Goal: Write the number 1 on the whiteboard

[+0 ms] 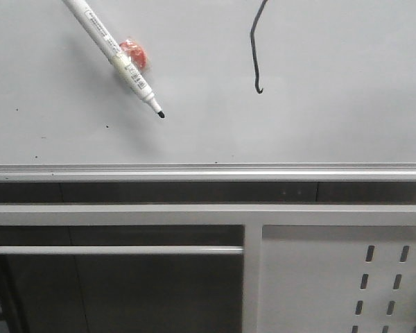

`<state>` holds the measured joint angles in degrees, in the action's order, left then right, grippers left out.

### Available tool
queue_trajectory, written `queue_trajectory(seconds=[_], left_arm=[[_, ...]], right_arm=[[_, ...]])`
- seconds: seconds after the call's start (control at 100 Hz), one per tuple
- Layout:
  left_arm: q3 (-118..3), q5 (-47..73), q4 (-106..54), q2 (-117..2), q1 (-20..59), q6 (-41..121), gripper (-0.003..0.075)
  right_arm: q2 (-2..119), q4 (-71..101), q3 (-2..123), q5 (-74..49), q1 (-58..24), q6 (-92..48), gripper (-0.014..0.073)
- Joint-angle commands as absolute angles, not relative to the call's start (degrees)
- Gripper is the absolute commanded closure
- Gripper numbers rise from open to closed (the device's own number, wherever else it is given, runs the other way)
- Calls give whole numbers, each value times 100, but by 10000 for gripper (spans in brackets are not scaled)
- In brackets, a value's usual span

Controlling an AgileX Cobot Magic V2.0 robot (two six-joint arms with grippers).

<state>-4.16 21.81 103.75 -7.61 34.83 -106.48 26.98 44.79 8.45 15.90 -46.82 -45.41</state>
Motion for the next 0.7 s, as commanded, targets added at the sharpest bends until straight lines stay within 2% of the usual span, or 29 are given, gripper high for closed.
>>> queue_trajectory(seconds=[0.0, 0.38, 0.69], left_arm=[[-578, 2285, 10654, -822, 3475, -10641, 739], [-578, 2282, 10654, -822, 3358, -10641, 739], [-606, 1162, 10654, -817, 1708, -11492, 739]], right_arm=[[2717, 4400, 990, 1942, -4687, -4569, 662], [2717, 4400, 990, 1932, -4701, -4569, 662], [2717, 4400, 990, 1932, -4701, -4569, 662]])
